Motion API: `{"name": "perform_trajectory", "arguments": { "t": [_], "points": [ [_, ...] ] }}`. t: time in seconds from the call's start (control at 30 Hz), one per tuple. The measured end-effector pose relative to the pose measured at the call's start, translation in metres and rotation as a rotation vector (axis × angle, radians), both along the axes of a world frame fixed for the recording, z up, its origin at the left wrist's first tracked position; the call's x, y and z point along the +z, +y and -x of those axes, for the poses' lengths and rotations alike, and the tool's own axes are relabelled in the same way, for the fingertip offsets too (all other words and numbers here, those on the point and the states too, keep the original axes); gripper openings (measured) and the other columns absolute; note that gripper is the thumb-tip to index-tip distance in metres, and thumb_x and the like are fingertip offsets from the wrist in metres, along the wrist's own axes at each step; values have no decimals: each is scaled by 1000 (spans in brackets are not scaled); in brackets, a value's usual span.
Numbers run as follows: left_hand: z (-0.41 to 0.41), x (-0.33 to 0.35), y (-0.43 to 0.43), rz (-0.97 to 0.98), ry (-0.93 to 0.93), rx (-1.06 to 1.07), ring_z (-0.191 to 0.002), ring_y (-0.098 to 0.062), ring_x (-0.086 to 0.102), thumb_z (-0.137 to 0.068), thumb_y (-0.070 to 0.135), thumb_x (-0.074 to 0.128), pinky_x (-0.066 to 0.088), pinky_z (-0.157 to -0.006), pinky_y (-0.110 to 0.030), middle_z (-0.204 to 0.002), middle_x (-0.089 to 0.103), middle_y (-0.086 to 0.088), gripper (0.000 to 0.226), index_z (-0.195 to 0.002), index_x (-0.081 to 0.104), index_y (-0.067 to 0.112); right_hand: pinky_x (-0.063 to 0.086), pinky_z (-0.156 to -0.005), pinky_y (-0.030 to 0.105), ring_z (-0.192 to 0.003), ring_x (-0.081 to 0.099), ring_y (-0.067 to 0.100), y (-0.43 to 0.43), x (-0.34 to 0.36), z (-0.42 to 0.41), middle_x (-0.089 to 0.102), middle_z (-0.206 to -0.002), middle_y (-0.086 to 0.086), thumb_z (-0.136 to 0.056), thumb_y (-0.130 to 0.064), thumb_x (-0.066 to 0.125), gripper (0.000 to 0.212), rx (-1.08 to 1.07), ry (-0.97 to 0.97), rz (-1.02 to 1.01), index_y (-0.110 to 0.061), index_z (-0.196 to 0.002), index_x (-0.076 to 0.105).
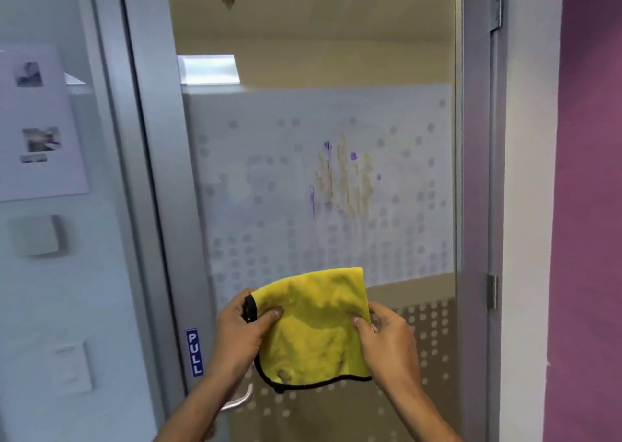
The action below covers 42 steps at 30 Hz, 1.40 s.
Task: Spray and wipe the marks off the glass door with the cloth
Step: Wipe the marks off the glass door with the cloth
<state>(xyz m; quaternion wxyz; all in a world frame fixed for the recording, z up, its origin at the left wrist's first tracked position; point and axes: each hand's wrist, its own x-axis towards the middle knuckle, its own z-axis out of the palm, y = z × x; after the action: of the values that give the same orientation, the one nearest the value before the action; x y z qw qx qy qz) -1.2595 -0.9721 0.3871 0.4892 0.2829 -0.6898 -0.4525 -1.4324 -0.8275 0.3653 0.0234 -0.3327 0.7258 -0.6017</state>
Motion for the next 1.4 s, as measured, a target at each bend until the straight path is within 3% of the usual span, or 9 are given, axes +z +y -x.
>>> {"name": "perform_trajectory", "arguments": {
  "t": [0.13,0.37,0.57,0.7,0.8,0.93,1.03,1.17,1.4],
  "points": [
    [42,13,-51,143,-81,113,-83,-31,69,-82,11,87,56,-73,-49,-81,72,-12,18,-84,70,16,49,-45,25,-39,57,3,-50,1,31,70,-51,0,-100,-16,66,13,36,-174,178,-26,-96,73],
    [104,28,-124,351,-148,212,-76,-17,61,-84,23,84,46,-62,-33,-74,61,6,22,-89,63,30,54,-52,33,-43,67,12,-136,4,70,78,-65,-4,-100,-13,65,18,-72,-257,353,-24,-87,69],
    [138,28,-165,533,-209,321,-82,-6,58,-88,32,80,42,-64,-24,-87,58,10,30,-110,60,37,64,-69,48,-68,74,17,-201,0,92,78,-75,-1,-101,-18,65,8,-182,-322,445,-19,-108,68],
    [154,20,-170,602,-252,354,-77,-1,57,-87,33,81,37,-60,-15,-84,55,13,33,-112,60,38,52,-68,27,-89,69,13,-231,-8,91,70,-98,-4,-95,-34,72,60,-275,-256,468,-21,-147,44],
    [161,16,-169,639,-258,394,-76,0,57,-85,33,81,36,-59,-15,-80,54,14,33,-108,59,41,53,-98,37,-122,57,17,-251,-17,73,57,-133,-4,-84,-53,77,97,-286,-118,458,-32,-159,20],
    [163,11,-172,711,-255,460,-81,5,55,-83,34,84,35,-60,-12,-84,54,22,39,-111,58,43,40,-113,59,-144,40,38,-281,-28,56,40,-158,16,-82,-73,59,97,-414,114,282,-16,-159,39],
    [158,10,-184,873,-193,505,-100,-5,55,-83,42,81,41,-72,-15,-105,58,18,48,-125,61,29,35,-116,63,-152,33,43,-302,-36,56,30,-166,21,-91,-68,51,85,-456,190,266,-15,-156,45],
    [144,19,-201,1070,-152,566,-136,-31,52,-87,49,69,32,-111,-38,-141,59,-11,58,-133,58,16,26,-120,63,-159,20,42,-321,-39,59,17,-172,21,-94,-74,44,85,-505,232,281,-18,-158,41],
    [145,74,-228,1176,-39,666,-165,-29,13,-108,34,48,9,-130,-44,-172,27,-19,50,-150,48,7,18,-121,66,-161,13,40,-336,-30,62,17,-172,22,-91,-80,41,88,-590,199,314,-21,-156,40]
  ]
}}
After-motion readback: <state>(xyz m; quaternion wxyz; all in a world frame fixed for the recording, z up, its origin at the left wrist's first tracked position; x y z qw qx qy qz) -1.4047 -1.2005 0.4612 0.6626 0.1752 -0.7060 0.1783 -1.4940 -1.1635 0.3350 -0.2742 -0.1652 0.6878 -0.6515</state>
